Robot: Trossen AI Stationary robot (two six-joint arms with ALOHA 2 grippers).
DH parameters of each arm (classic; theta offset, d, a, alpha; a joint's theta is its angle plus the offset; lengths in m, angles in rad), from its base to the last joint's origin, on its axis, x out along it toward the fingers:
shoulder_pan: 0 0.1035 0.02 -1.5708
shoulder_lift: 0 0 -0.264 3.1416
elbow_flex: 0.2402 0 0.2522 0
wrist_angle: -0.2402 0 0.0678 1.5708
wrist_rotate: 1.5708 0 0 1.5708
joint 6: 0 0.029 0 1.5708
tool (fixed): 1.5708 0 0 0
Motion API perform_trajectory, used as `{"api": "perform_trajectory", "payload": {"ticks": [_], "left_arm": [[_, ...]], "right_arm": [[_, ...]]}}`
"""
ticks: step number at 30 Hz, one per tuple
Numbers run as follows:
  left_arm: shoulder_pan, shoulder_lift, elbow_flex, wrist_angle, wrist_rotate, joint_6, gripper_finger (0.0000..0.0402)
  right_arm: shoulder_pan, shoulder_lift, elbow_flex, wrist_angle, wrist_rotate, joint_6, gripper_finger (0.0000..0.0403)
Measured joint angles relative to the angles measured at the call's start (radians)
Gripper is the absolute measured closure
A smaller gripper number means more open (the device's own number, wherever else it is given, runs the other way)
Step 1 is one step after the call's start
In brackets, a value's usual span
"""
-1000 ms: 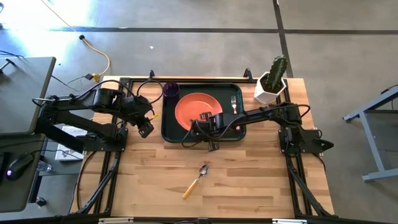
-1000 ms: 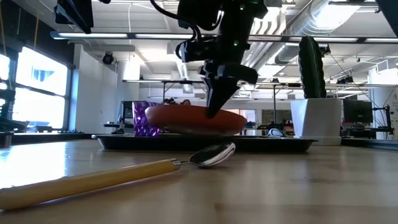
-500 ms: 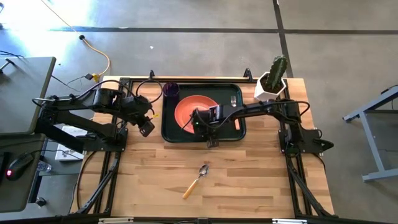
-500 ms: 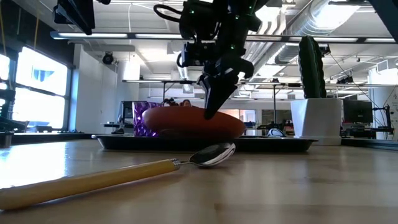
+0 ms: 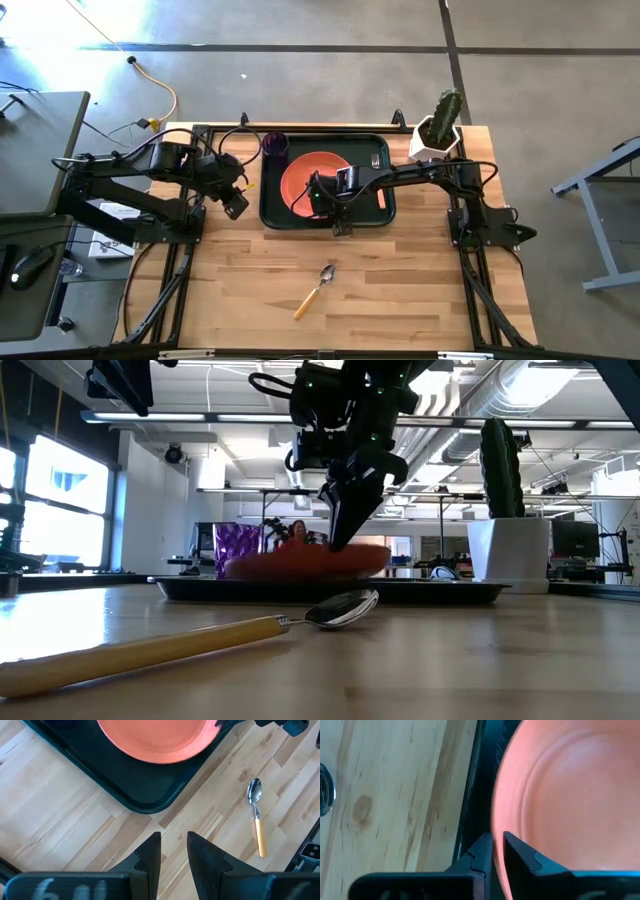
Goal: Pick and place plate/cup/fork/spoon on tray
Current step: Put the orange plate on the bottom right of the purple cup, then put the orange spoon on the right side of the orange plate
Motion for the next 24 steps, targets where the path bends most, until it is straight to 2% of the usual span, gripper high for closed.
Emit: {"api": "perform_trajectory", "payload": {"ticks": [6,13,19,24], "left_arm": [[0.000,0.000,0.000,0.000,0.000,0.000,0.0316],[0.000,0.000,0.000,0.000,0.000,0.000,0.0316],[0.000,0.000,0.000,0.000,0.000,0.030,0.0316],[0.000,0.000,0.000,0.000,0.000,0.105,0.0316]], "right_arm": [[0.000,0.000,0.000,0.000,0.006,-0.010,0.0343],[0.000,0.002,0.054,-0.040,0.006,0.105,0.0341],[0.015,0.002,0.146,-0.120,0.000,0.330,0.0341],[0.043,0.002,0.217,-0.163,-0.023,0.644,0.0341]]}}
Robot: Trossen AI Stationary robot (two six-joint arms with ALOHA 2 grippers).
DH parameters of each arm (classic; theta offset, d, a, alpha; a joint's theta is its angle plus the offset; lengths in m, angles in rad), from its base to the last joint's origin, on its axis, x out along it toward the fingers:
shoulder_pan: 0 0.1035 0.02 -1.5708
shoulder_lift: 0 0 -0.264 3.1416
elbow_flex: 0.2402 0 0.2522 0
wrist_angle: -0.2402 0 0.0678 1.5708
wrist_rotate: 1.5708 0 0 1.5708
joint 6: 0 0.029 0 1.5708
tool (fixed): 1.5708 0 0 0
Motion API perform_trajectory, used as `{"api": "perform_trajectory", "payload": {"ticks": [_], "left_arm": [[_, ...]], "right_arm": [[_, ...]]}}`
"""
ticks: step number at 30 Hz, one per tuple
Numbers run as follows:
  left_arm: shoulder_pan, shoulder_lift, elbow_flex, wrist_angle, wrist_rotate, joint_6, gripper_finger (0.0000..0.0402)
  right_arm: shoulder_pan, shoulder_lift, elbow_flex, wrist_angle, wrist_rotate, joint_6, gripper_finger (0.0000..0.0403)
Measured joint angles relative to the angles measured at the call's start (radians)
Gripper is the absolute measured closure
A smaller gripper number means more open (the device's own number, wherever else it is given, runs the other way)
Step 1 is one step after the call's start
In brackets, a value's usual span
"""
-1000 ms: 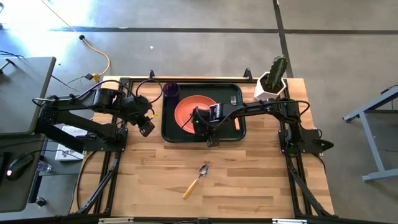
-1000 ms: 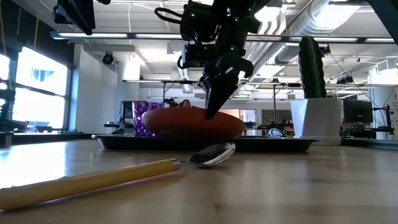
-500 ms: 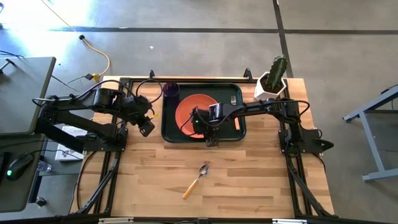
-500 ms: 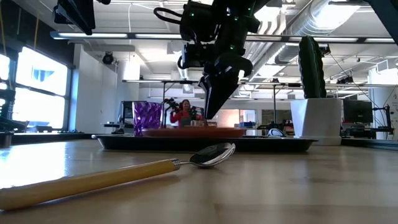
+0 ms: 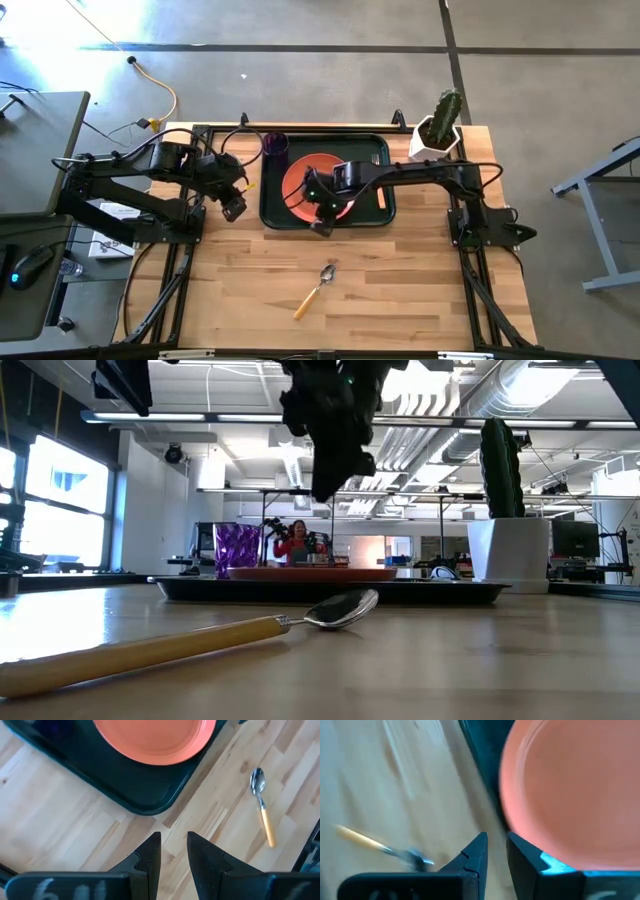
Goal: Pick and place plate/cup/fork/spoon on tray
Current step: Put the orange spoon on the right side of the orange plate
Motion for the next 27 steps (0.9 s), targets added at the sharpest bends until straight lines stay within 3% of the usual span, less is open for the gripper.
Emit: {"api": "perform_trajectory", "payload": {"ticks": [5,11,15,21,27], "left_arm": [[0.000,0.000,0.000,0.000,0.040,0.130,0.0316],[0.000,0.000,0.000,-0.008,0.042,0.248,0.0316],[0.000,0.000,0.000,-0.014,0.042,0.282,0.0316],[0.000,0.000,0.000,-0.015,0.042,0.283,0.0316],[0.000,0.000,0.000,-0.015,0.042,0.283,0.0316]], "right_arm": [[0.048,0.000,0.039,0.004,-0.054,0.358,0.0341],[0.129,0.000,0.045,0.007,-0.053,0.647,0.0327],[0.177,0.000,0.045,0.007,0.000,0.872,0.0302],[0.240,0.000,0.045,0.008,0.014,1.354,0.0265],[0.328,0.000,0.045,0.036,0.132,1.583,0.0257]]}}
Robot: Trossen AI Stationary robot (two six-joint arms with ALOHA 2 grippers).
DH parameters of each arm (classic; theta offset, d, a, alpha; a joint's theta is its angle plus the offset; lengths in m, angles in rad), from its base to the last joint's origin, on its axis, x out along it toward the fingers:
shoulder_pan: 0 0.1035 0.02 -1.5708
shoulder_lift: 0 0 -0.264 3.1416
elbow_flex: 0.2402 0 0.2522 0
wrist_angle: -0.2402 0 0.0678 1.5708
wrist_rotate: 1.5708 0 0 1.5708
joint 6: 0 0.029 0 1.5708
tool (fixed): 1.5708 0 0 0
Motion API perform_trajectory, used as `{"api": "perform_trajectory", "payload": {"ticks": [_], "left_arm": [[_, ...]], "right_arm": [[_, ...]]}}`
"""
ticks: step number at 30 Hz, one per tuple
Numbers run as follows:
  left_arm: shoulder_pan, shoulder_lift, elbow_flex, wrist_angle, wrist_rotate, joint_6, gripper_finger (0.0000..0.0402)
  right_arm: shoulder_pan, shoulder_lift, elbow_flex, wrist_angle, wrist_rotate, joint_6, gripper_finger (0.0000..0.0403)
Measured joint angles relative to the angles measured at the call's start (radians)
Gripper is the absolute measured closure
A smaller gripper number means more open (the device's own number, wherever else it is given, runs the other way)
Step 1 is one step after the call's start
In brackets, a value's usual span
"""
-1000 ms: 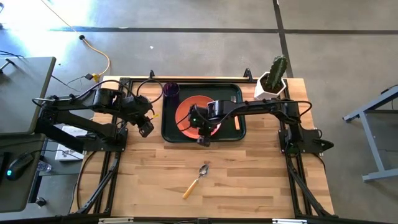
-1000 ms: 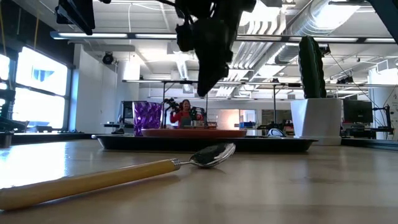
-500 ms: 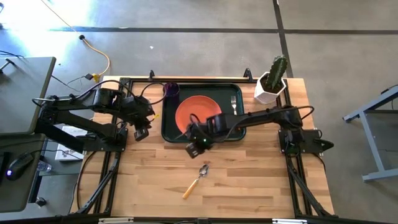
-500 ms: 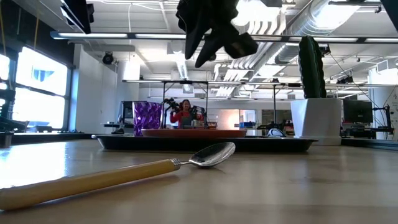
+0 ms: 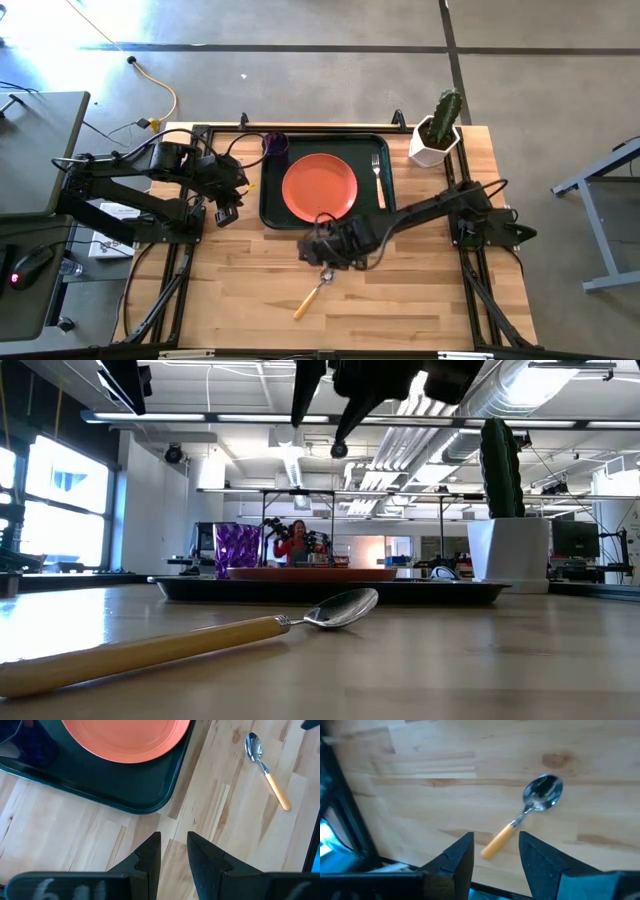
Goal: Pick and place plate/cup/fork/spoon on tray
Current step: Put the orange spoon on the right side of the orange plate
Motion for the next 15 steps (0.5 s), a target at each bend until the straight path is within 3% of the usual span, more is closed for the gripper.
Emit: {"api": "perform_trajectory", "payload": {"ticks": [6,15], "left_arm": [[0.000,0.000,0.000,0.000,0.000,0.000,0.0316],[0.000,0.000,0.000,0.001,-0.004,0.000,0.0316]], "right_arm": [[0.066,0.000,0.000,0.010,0.140,0.185,0.0264],[0.095,0.068,0.000,0.111,0.080,0.247,0.0265]]}}
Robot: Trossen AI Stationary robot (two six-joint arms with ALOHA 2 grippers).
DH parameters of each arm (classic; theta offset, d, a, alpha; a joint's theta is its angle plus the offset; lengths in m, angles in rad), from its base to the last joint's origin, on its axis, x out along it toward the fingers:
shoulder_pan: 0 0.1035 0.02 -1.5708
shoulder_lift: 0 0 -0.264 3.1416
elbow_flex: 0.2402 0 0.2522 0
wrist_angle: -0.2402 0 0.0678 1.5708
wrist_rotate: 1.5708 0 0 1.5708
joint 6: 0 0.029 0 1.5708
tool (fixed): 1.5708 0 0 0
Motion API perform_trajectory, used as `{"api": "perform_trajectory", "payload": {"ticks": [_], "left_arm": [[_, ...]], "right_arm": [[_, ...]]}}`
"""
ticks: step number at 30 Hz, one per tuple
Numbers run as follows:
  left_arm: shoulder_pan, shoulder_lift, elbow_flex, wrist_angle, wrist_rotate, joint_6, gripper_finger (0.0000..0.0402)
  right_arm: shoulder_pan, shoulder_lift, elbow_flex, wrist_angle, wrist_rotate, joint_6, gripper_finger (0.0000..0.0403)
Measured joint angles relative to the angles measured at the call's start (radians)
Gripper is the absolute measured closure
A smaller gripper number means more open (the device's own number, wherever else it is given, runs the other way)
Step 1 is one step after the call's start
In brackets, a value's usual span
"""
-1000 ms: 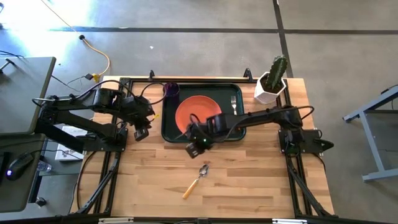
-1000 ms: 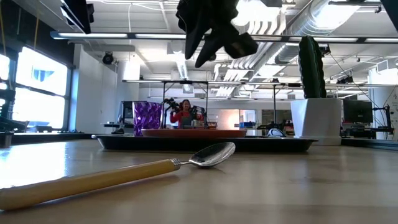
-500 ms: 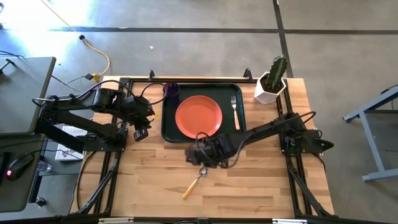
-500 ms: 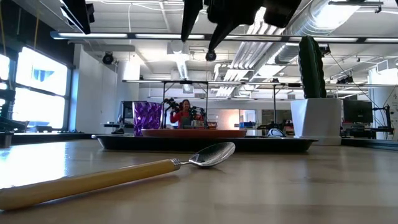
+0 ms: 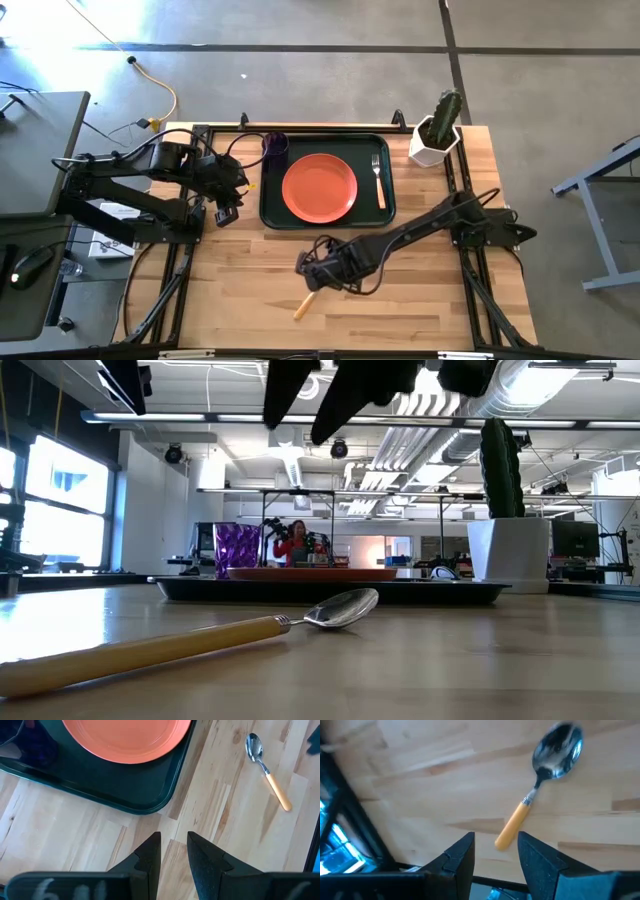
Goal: Pick and place plate/cup/fork/spoon on tray
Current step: Put the orange spoon on the right side of the orange plate
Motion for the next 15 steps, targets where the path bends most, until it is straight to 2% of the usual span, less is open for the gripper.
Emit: {"api": "perform_trajectory", "payload": {"ticks": [15], "left_arm": [[0.000,0.000,0.000,0.002,-0.003,0.009,0.0316]], "right_arm": [[-0.004,0.098,0.000,0.017,-0.090,0.003,0.0265]]}}
